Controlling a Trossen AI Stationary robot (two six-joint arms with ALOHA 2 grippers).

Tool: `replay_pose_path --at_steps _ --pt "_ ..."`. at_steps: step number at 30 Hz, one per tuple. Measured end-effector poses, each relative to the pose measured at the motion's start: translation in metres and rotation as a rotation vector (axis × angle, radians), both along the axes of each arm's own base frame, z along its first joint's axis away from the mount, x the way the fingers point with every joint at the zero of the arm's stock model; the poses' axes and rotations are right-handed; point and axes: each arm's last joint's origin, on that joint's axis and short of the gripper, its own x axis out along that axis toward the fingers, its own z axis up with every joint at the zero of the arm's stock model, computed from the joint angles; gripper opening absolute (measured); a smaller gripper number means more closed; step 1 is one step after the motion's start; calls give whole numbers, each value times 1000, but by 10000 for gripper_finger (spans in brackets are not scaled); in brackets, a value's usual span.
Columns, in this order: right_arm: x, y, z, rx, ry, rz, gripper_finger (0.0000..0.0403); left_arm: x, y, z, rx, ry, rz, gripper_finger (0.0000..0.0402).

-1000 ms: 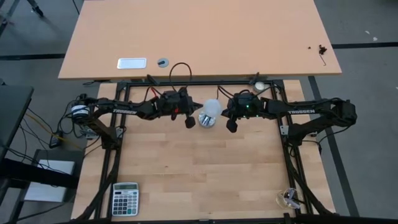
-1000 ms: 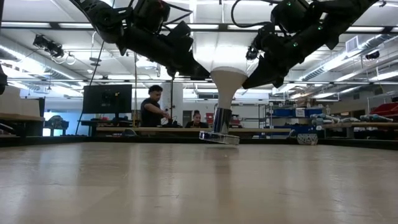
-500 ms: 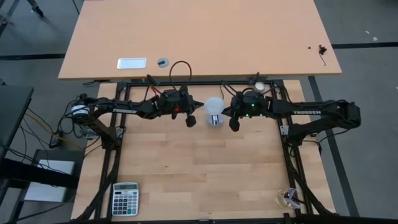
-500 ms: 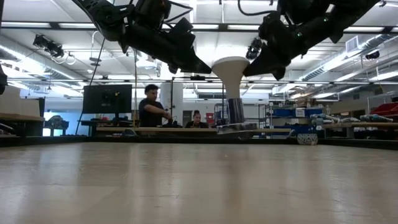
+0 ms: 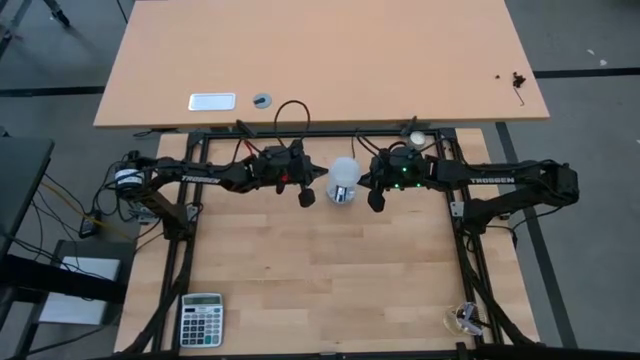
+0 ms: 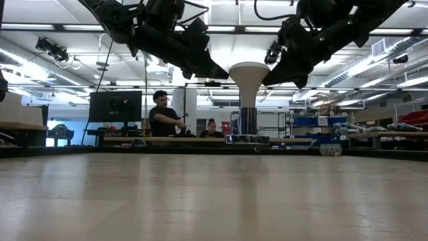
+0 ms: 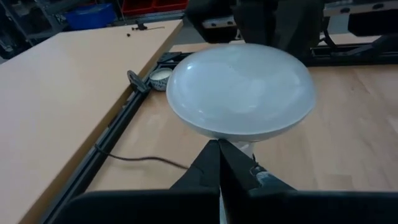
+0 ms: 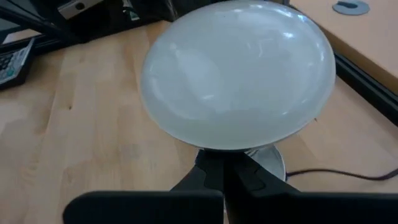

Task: Screw lightbulb
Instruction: Insert the lightbulb into the silver lamp socket

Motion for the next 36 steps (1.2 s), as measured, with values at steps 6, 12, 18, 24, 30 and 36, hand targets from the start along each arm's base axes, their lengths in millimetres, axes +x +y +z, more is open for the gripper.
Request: replay_pose_path --at_steps 6,12,18,24,30,36 --pt "0 0 0 1 5 1 4 0 0 -2 -7 16 1 0" --pt "0 0 -1 1 7 1 4 0 0 -1 -6 12 4 0" --pt "-1 1 -2 5 22 1 4 -1 0 -2 -8 20 5 0" --pt "-3 1 -5 11 55 3 4 -2 0 -6 -19 62 8 0" --pt "-3 2 -5 1 59 30 4 -3 0 -7 -21 73 9 0" --pt "-3 3 -5 -9 61 47 4 -3 0 -7 -21 73 9 0"
